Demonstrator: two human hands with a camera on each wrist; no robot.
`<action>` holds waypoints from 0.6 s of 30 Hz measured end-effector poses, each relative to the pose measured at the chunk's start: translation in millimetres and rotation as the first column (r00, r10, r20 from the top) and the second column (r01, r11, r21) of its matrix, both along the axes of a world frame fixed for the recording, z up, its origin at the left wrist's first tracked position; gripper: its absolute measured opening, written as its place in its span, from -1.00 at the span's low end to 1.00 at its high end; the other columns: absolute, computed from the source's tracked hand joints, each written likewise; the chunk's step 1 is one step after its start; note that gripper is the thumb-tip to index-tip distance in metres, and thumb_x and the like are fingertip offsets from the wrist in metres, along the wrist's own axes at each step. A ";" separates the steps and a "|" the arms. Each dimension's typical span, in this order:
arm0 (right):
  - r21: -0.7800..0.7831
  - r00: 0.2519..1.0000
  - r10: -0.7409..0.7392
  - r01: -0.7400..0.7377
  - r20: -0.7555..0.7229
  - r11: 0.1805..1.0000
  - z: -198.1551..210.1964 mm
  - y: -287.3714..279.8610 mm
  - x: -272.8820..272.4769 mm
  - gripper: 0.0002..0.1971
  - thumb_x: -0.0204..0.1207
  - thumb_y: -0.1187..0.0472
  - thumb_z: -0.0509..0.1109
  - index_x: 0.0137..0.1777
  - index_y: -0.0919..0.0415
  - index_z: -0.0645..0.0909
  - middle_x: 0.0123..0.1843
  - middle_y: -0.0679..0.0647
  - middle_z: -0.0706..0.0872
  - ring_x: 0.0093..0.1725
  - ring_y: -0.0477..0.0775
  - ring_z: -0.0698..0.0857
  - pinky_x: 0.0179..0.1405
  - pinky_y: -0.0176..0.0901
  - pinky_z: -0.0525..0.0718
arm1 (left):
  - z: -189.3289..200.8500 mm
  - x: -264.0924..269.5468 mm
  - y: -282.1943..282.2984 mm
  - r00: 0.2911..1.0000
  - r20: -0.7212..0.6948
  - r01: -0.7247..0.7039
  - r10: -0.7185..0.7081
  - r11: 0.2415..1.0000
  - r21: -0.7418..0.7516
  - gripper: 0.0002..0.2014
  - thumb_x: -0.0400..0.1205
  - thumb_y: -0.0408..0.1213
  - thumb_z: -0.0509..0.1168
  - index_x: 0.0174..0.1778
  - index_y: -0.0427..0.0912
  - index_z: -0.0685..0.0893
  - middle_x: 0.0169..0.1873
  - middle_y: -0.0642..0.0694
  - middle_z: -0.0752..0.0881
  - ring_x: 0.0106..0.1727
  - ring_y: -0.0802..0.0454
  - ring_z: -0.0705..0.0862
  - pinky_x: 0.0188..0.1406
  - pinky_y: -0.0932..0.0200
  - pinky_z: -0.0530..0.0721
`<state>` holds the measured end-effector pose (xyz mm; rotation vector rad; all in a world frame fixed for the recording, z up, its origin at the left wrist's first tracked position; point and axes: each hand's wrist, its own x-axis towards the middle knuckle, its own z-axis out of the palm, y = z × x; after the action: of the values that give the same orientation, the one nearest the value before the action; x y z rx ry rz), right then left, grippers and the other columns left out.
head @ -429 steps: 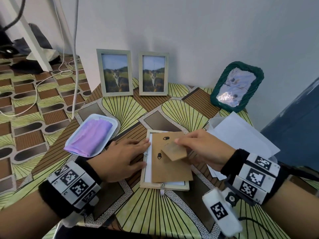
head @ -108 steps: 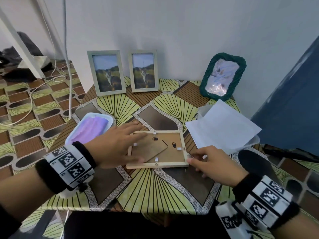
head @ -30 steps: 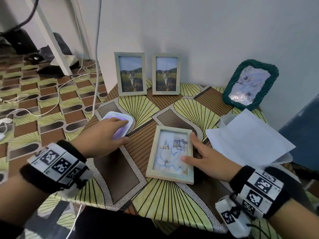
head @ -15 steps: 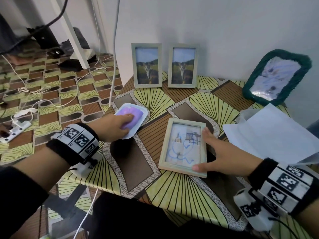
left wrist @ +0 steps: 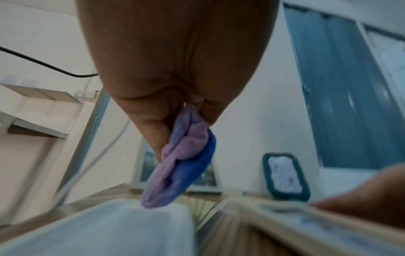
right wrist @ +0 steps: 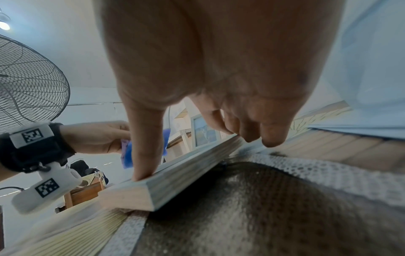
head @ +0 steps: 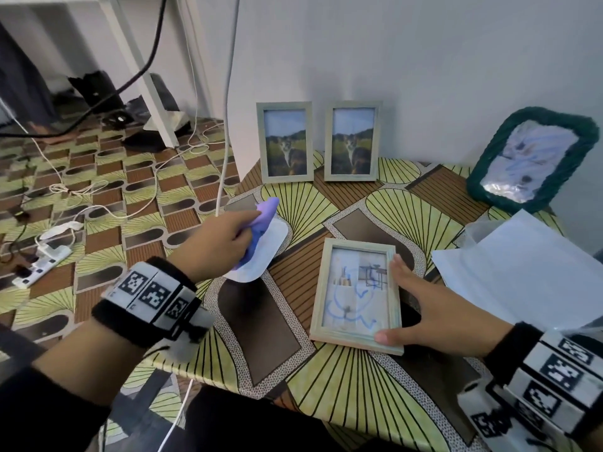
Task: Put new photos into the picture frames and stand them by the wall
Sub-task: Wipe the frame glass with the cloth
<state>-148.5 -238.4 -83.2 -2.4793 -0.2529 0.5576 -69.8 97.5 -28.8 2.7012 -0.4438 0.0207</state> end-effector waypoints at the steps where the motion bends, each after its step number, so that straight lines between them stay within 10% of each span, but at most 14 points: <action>1: 0.007 1.000 -0.002 0.002 0.002 1.000 0.4 0.4 -0.2 0.28 0.18 -0.33 0.60 0.51 -0.31 -0.45 0.59 -0.41 -0.38 0.54 -0.41 -0.04 0.50 -0.44 0.08 | 4.3 -4.2 -6.8 1.000 0.022 0.018 -0.016 0.997 -0.069 -0.72 0.70 -0.40 0.06 0.18 -0.20 0.65 -0.36 -0.07 0.68 -0.28 0.00 0.63 -0.15 0.05 0.63; 7: 0.043 1.000 -0.015 0.014 0.027 0.999 2.3 2.8 -1.5 0.32 0.20 -0.29 0.63 0.68 -0.14 -0.32 0.62 -0.36 -0.32 0.58 -0.36 -0.01 0.60 -0.33 0.11 | 11.9 -36.8 -70.4 0.951 0.204 0.254 -0.232 0.963 -0.089 -0.76 0.71 -0.34 0.07 -0.08 -0.16 0.66 -0.43 -0.05 0.70 -0.34 -0.07 0.65 -0.13 -0.01 0.60; 11: 0.061 0.999 -0.037 0.035 0.024 0.998 5.3 4.0 -3.1 0.33 0.21 -0.23 0.65 0.71 -0.06 -0.29 0.68 -0.30 -0.26 0.64 -0.25 0.07 0.61 -0.29 0.15 | -9.7 -51.1 -111.2 0.952 0.019 0.300 -0.305 0.947 0.118 -0.85 0.74 -0.27 0.07 0.14 -0.15 0.52 -0.16 -0.15 0.69 -0.25 -0.19 0.57 -0.28 -0.02 0.39; 15: 0.040 0.998 -0.052 0.050 0.035 0.998 7.0 5.1 -3.6 0.34 0.21 -0.23 0.65 0.73 0.03 -0.27 0.72 -0.24 -0.24 0.67 -0.19 0.09 0.63 -0.25 0.15 | -23.2 -56.5 -124.7 0.926 -0.105 0.377 -0.363 0.877 0.296 -0.60 0.79 -0.03 -0.04 0.45 -0.11 0.46 0.42 -0.14 0.58 0.34 -0.07 0.61 0.30 -0.05 0.59; 18: 0.075 0.997 -0.058 0.055 0.043 0.996 4.8 2.5 -3.1 0.33 0.20 -0.22 0.66 0.73 0.02 -0.24 0.69 -0.32 -0.18 0.65 -0.24 0.08 0.61 -0.31 0.13 | -21.2 -54.6 -119.5 0.934 -0.041 0.355 -0.354 0.917 0.179 -0.59 0.76 0.07 -0.01 0.36 -0.03 0.55 0.25 -0.08 0.69 0.20 -0.08 0.68 0.17 -0.04 0.62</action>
<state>-151.6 -235.9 -78.4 -2.4212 -0.2159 0.4613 -124.4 -22.0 -50.0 2.7527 -0.9717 -0.1396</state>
